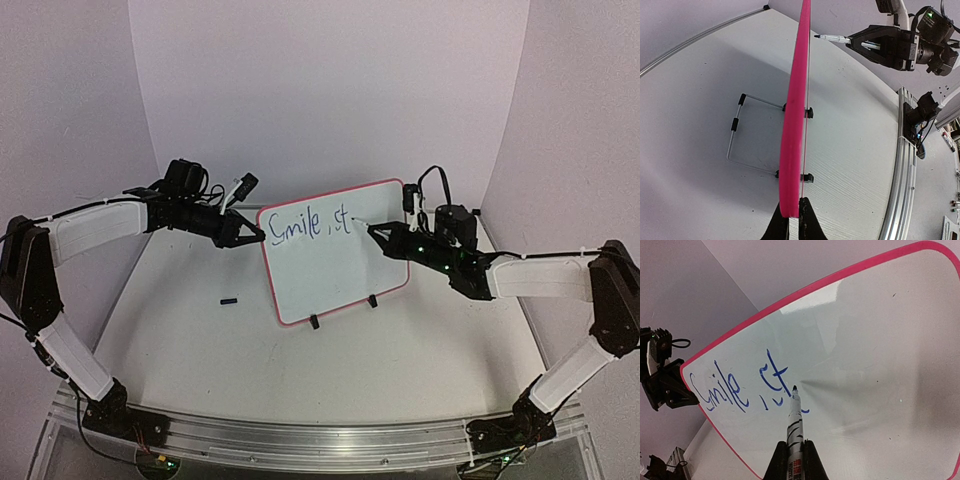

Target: Write a sentence on the whiteboard

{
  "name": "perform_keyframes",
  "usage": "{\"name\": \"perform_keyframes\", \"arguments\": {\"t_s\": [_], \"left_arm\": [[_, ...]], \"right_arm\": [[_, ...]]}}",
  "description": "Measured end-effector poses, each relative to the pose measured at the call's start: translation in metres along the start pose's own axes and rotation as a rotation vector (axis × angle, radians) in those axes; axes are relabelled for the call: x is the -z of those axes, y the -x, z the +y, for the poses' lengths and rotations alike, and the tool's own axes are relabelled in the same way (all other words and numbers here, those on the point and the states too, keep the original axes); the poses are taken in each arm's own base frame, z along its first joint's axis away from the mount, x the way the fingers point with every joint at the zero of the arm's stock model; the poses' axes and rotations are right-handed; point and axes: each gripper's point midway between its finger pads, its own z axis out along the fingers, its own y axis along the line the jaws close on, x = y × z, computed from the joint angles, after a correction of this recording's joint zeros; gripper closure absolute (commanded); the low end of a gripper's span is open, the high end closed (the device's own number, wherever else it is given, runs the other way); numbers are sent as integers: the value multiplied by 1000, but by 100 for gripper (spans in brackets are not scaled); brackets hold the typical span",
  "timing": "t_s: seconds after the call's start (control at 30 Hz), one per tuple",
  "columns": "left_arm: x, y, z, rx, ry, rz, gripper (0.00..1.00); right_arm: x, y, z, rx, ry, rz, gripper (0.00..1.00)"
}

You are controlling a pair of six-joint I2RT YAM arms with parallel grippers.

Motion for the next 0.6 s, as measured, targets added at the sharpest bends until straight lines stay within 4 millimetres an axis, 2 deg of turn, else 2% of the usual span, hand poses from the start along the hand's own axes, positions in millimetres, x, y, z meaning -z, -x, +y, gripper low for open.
{"name": "perform_keyframes", "arguments": {"t_s": [0.6], "left_arm": [[0,0,0,-1,0,0,100]], "right_arm": [[-10,4,-3,3,5,1,100]]}}
